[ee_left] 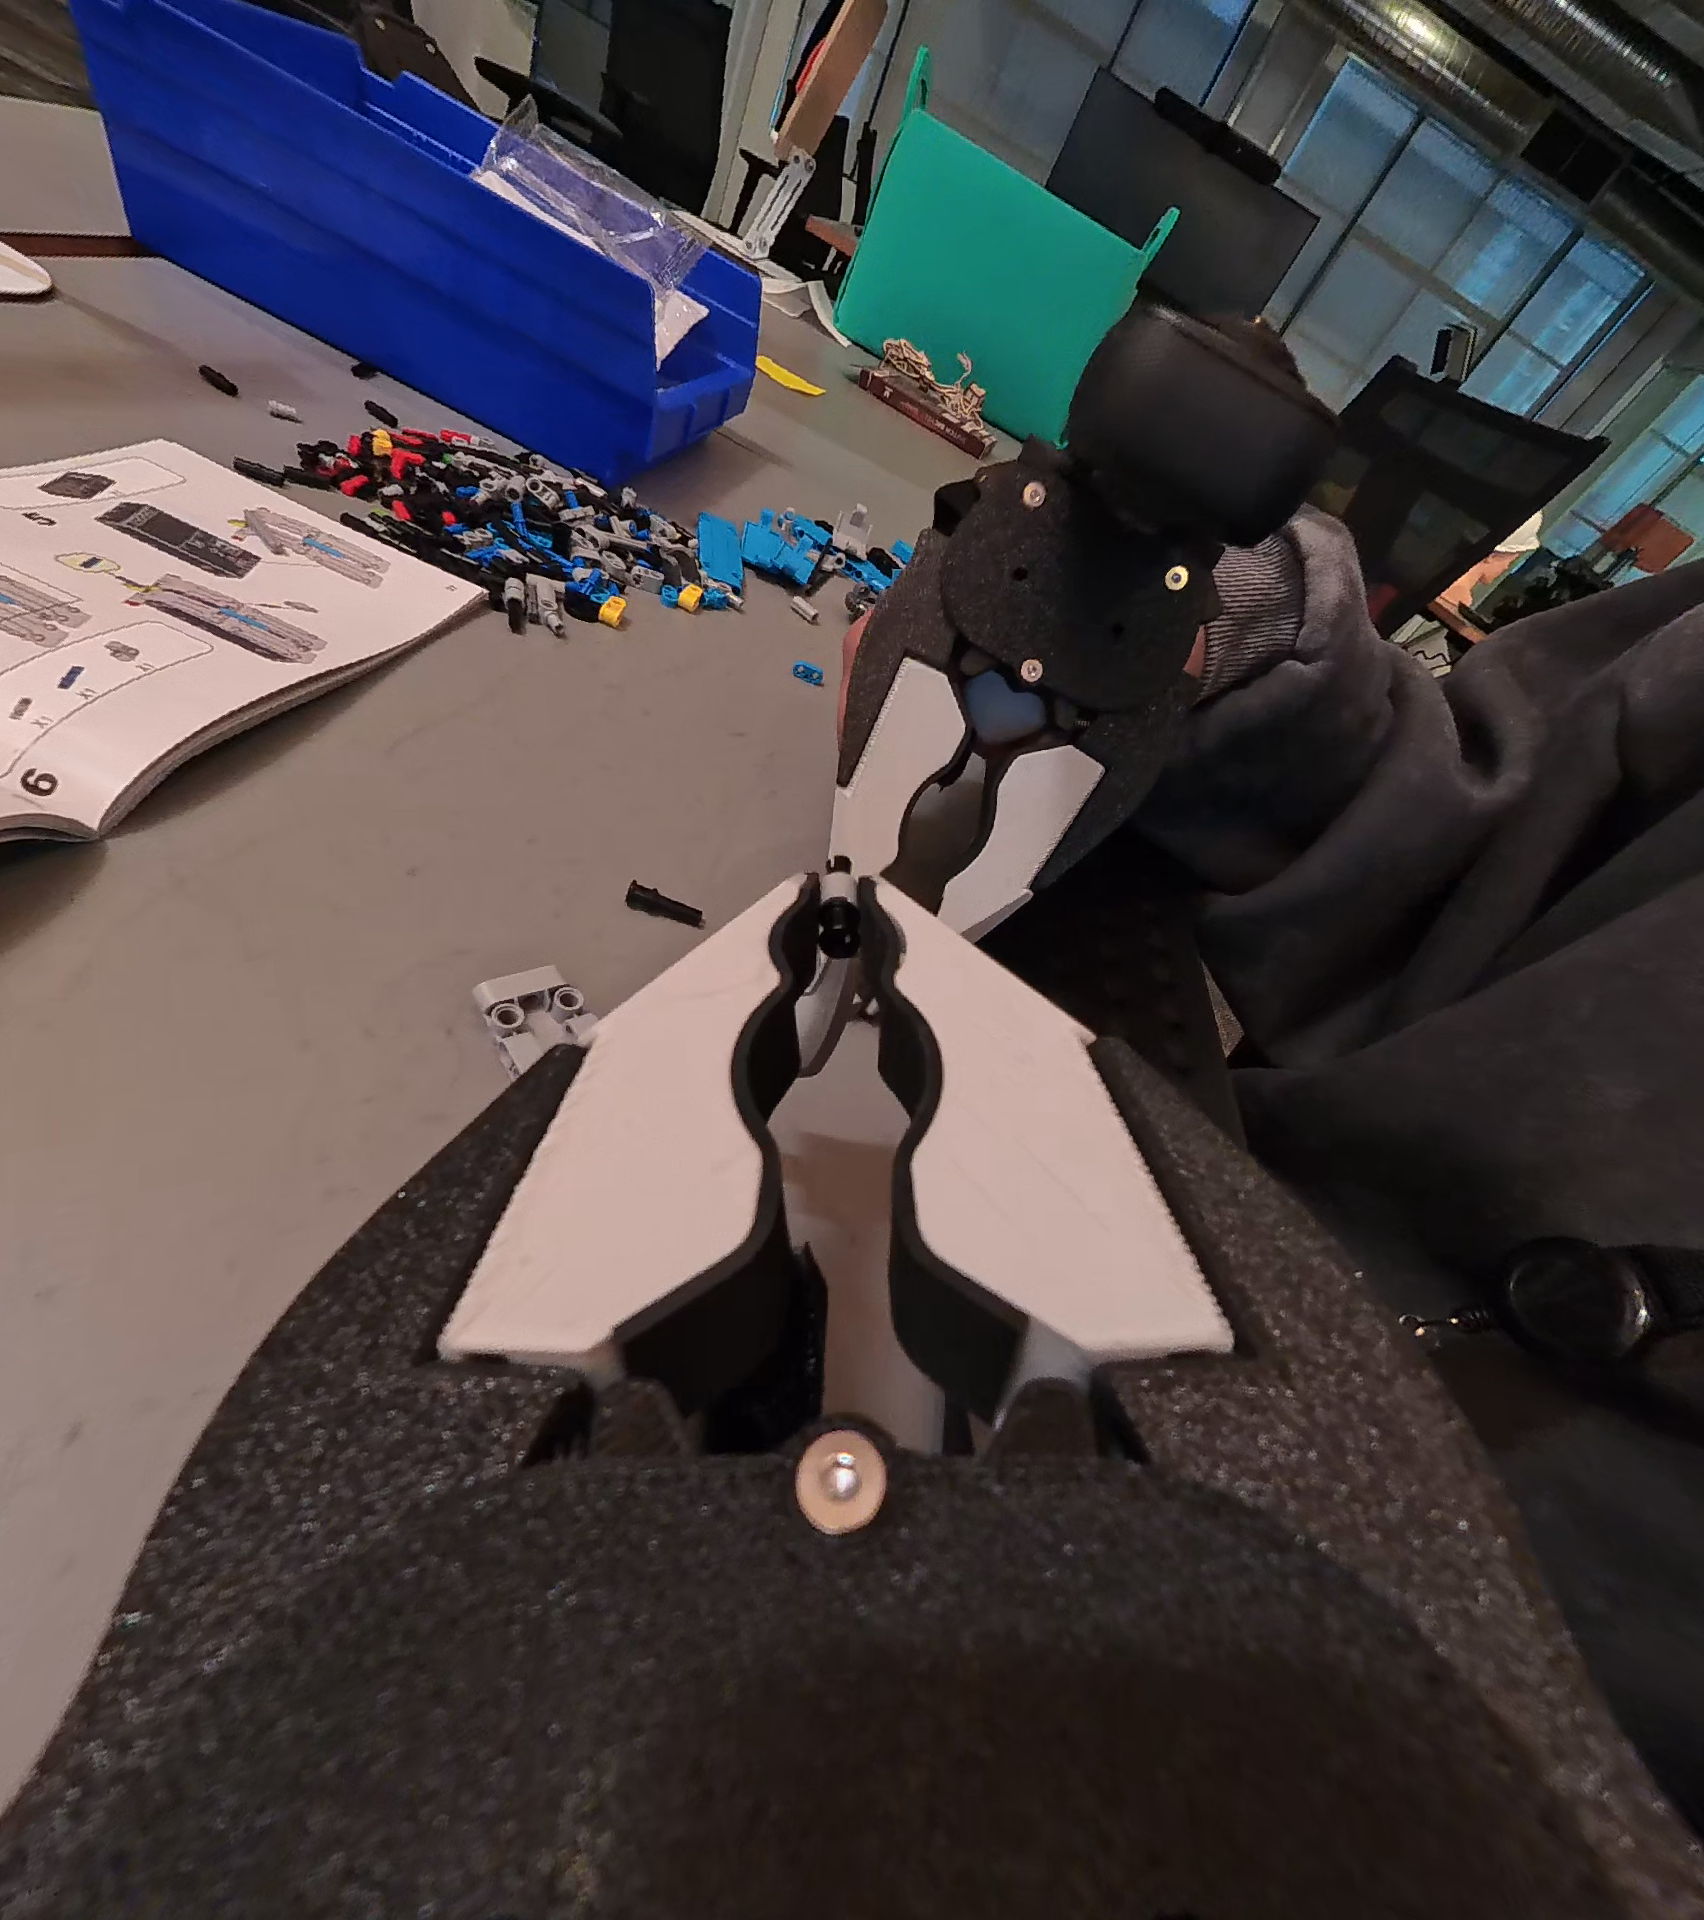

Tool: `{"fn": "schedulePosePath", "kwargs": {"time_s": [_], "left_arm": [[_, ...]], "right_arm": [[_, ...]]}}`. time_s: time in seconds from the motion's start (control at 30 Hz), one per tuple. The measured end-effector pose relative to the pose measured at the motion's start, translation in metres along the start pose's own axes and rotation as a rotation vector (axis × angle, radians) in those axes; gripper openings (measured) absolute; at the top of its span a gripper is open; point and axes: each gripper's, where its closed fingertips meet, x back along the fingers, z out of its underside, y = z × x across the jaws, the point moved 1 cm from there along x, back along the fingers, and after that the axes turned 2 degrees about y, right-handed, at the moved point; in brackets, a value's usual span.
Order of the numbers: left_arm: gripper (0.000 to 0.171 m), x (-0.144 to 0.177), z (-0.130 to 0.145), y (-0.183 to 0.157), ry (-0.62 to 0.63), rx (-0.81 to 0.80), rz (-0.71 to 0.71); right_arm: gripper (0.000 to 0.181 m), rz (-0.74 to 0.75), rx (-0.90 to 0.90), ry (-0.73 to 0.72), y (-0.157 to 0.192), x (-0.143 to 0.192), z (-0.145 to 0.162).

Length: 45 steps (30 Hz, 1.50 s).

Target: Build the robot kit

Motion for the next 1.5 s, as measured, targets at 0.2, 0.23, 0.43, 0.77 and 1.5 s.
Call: {"fn": "schedulePosePath", "kwargs": {"time_s": [0.2,0.23,0.43,0.77,1.5], "left_arm": [[0.006,0.001,-0.002,0.001,-0.012,0.006,-0.001],[0.006,0.002,-0.003,0.001,-0.02,0.009,-0.003],[0.006,0.012,-0.018,0.008,-0.113,0.029,-0.029],[0.006,0.016,-0.021,0.012,-0.133,0.009,-0.066],[0.006,0.007,-0.003,0.02,0.071,-0.501,-0.375]], "right_arm": [[0.009,0.134,0.012,-0.138,-0.023,0.015,-0.018],[0.009,0.193,0.008,-0.196,-0.033,0.021,-0.025],[0.009,0.372,-0.056,-0.577,-0.055,0.05,-0.077],[0.009,0.458,-0.048,-0.675,-0.048,0.046,-0.103],[0.009,0.302,-0.077,-0.692,-0.042,0.043,-0.095]]}}
